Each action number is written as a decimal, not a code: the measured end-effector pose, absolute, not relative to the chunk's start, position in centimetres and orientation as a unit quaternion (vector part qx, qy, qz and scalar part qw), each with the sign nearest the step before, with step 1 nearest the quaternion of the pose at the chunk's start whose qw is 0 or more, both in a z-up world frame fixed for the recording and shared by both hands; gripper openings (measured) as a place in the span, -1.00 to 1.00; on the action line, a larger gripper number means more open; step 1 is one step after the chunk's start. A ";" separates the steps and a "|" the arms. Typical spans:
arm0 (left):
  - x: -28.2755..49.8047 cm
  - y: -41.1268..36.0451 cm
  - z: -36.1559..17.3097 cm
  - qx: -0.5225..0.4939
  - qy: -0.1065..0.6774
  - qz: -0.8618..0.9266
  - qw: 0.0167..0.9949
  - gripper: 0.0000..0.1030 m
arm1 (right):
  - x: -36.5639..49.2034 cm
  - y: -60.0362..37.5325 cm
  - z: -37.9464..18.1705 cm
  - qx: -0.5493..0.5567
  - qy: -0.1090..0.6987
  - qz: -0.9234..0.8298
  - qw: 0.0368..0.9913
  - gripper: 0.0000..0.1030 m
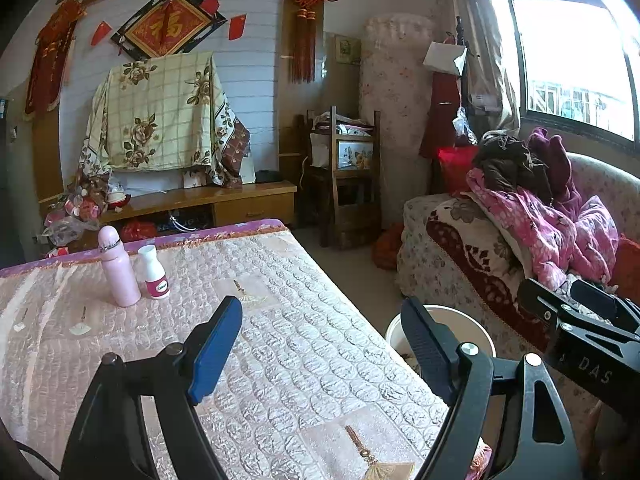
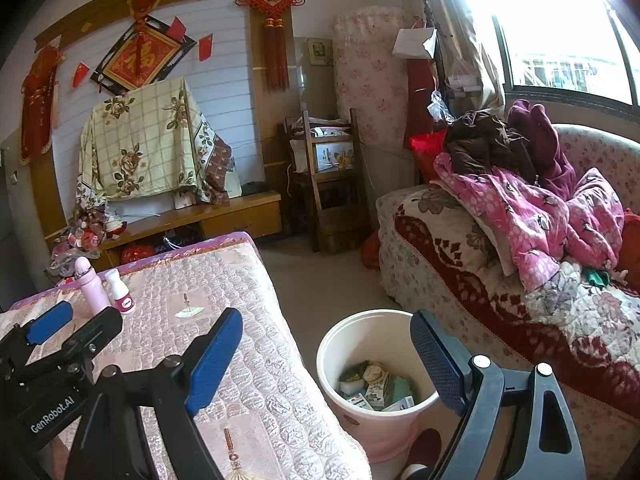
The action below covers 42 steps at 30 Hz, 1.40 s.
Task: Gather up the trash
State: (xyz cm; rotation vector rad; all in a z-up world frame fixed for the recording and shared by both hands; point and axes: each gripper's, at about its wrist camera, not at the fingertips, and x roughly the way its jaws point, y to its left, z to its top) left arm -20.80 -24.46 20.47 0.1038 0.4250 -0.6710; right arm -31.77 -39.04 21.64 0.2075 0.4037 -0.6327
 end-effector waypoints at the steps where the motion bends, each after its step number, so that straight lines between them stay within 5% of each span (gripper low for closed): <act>1: -20.8 -24.5 20.5 0.051 0.207 -0.328 0.920 0.59 | -31.8 -39.0 21.7 0.102 0.196 -0.309 0.925 0.71; 42: -21.1 -26.9 19.3 0.056 0.235 -0.340 0.909 0.59 | -31.7 -41.1 20.7 0.119 0.213 -0.324 0.914 0.81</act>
